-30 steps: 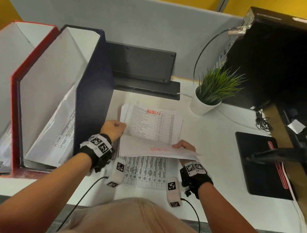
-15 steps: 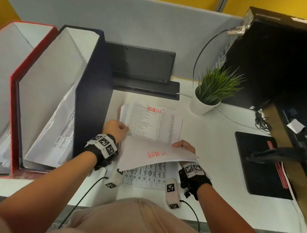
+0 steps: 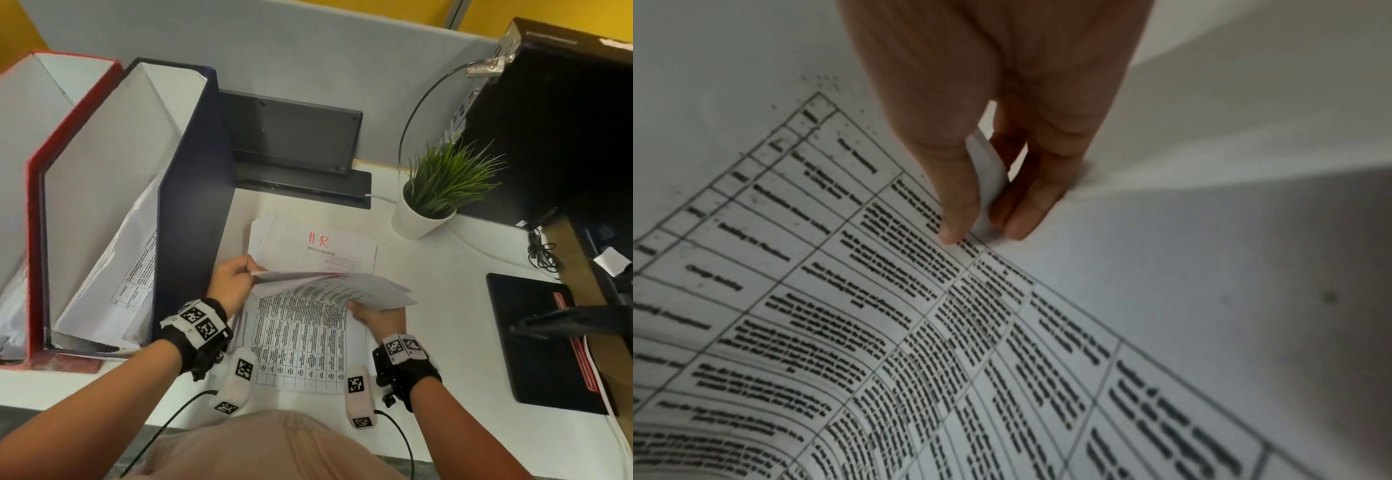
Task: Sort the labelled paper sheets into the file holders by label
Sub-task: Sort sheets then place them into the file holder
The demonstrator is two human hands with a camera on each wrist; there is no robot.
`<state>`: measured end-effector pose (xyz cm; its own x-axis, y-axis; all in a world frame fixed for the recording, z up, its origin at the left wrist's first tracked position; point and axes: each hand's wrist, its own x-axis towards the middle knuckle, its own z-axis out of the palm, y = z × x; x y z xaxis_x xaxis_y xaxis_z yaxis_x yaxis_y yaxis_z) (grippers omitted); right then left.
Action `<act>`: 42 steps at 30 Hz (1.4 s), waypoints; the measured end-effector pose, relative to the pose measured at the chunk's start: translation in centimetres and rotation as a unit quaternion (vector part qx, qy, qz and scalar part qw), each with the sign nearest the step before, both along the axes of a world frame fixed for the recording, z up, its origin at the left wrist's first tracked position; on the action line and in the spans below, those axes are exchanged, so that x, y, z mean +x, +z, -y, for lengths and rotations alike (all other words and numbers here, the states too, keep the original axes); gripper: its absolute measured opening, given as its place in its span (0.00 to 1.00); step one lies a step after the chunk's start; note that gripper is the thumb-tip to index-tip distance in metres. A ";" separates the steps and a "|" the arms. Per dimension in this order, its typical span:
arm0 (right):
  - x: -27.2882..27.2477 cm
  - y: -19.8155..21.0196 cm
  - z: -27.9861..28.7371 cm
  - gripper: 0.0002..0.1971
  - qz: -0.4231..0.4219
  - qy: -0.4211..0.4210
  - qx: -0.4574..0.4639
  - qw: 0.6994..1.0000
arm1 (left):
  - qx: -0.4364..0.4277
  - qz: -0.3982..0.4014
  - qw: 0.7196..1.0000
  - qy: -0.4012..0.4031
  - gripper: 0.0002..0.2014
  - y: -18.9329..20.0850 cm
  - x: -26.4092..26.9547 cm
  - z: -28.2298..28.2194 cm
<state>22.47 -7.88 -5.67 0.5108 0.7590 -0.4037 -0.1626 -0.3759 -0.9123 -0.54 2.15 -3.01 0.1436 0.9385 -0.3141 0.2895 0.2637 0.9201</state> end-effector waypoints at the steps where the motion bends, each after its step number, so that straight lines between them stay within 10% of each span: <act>1: 0.0 -0.1 0.0 0.21 -0.010 0.000 -0.020 1.000 | -0.013 0.005 1.000 0.006 0.16 0.0 0.0 -0.1; 4: 0.2 0.4 -0.2 0.09 -0.058 -0.003 -0.050 0.997 | -0.046 0.019 0.997 0.060 0.12 0.6 0.3 -0.8; 8: 0.6 1.1 0.0 0.28 -0.098 0.016 -0.042 0.994 | -0.079 0.061 0.992 0.083 0.13 2.1 0.7 -1.4; 12: -0.4 0.4 0.0 0.02 0.047 0.019 -0.042 0.998 | -0.114 0.028 0.993 -0.001 0.39 2.2 0.7 -0.8; 14: -0.7 0.1 -0.2 0.11 0.147 0.039 -0.066 0.986 | -0.108 0.030 0.993 -0.040 0.44 2.5 0.5 -0.2; 19: -1.5 3.1 -0.8 0.17 0.142 0.016 -0.002 0.990 | -0.119 0.099 0.985 -0.074 0.34 4.2 0.3 0.7; 22: -1.8 5.8 -1.2 0.15 0.129 0.006 0.084 0.988 | 0.037 0.014 0.993 -0.108 0.16 5.9 0.5 1.4; 29: -3.0 11.7 -1.7 0.14 0.099 -0.037 0.309 0.945 | 0.300 0.082 0.950 0.030 0.14 10.1 1.6 2.4; 42: -4.8 7.5 -0.7 0.11 0.112 -0.018 0.181 0.977 | 0.220 0.019 0.975 0.025 0.12 4.6 2.0 3.1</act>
<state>17.69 -7.15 1.85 0.5847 0.8111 0.0133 0.0491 -0.0190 -0.9986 1.50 -0.97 1.55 0.0969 0.9874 0.1250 0.2501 -0.1458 0.9572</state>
